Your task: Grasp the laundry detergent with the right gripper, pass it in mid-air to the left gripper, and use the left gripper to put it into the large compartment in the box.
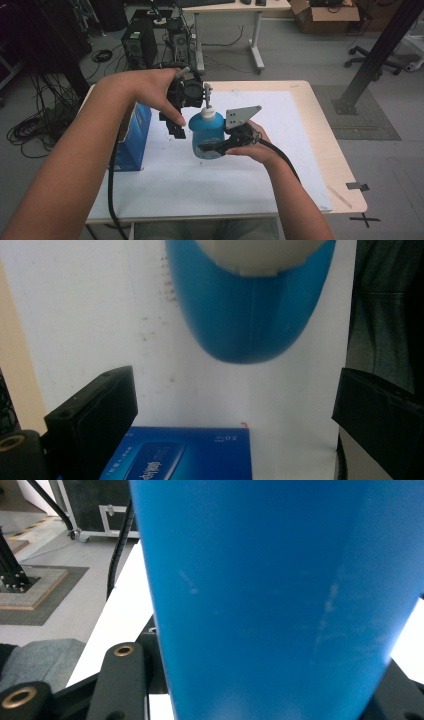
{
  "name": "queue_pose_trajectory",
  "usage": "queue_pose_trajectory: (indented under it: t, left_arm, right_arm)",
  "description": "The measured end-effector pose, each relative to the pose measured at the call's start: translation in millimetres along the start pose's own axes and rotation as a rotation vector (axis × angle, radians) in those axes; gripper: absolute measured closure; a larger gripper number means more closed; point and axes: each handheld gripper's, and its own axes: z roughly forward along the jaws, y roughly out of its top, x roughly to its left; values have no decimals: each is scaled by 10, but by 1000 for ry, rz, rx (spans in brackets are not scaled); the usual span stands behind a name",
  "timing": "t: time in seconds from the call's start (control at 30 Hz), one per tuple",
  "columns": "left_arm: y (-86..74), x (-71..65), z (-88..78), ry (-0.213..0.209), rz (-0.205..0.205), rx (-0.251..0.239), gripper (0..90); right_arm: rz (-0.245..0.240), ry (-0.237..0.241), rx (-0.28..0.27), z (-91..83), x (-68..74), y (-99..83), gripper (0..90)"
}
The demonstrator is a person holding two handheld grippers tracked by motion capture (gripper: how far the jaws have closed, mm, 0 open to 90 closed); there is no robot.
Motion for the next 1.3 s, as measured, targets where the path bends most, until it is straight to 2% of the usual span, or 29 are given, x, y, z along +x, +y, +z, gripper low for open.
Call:
queue_pose_trajectory:
  t: [0.73, 1.3]
  left_arm:
    - [111, -15, 43, 7, -16, 9, 44]
    - [185, -37, 85, 30, -21, 12, 44]
  right_arm:
    - [-17, 10, -28, 171, 51, 24, 456]
    - [-31, 11, -38, 236, 62, 87, 456]
